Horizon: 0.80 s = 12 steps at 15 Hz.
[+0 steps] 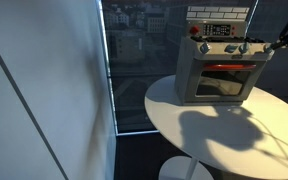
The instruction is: Turn the knob on the far right to the right
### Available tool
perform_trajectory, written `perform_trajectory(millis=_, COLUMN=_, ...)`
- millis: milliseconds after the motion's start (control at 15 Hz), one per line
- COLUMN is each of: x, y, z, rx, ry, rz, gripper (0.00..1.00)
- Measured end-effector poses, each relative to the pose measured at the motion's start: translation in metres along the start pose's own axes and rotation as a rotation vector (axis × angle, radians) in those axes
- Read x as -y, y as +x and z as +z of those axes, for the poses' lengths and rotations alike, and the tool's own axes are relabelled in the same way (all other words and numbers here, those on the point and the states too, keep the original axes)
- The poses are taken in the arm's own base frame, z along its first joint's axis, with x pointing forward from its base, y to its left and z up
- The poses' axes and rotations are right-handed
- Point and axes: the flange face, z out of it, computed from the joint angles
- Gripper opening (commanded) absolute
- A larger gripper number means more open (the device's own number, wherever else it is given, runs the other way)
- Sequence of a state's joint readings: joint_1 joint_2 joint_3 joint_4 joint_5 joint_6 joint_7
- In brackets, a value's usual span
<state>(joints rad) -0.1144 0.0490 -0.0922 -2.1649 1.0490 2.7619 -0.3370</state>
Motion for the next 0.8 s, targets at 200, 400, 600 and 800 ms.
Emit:
perform_trajectory(millis=200, x=-0.001, y=0.000, z=0.000, rx=-0.003, ry=0.009, rz=0.022, gripper=0.31)
perform_trajectory(millis=400, x=0.000, y=0.001, z=-0.002, rx=-0.008, ry=0.012, rz=0.024, gripper=0.50)
perform_trajectory(millis=600, x=0.005, y=0.007, z=-0.013, rx=-0.028, ry=0.025, rz=0.021, gripper=0.74)
perform_trajectory(millis=800, x=0.007, y=0.011, z=-0.021, rx=-0.040, ry=0.032, rz=0.020, gripper=0.98)
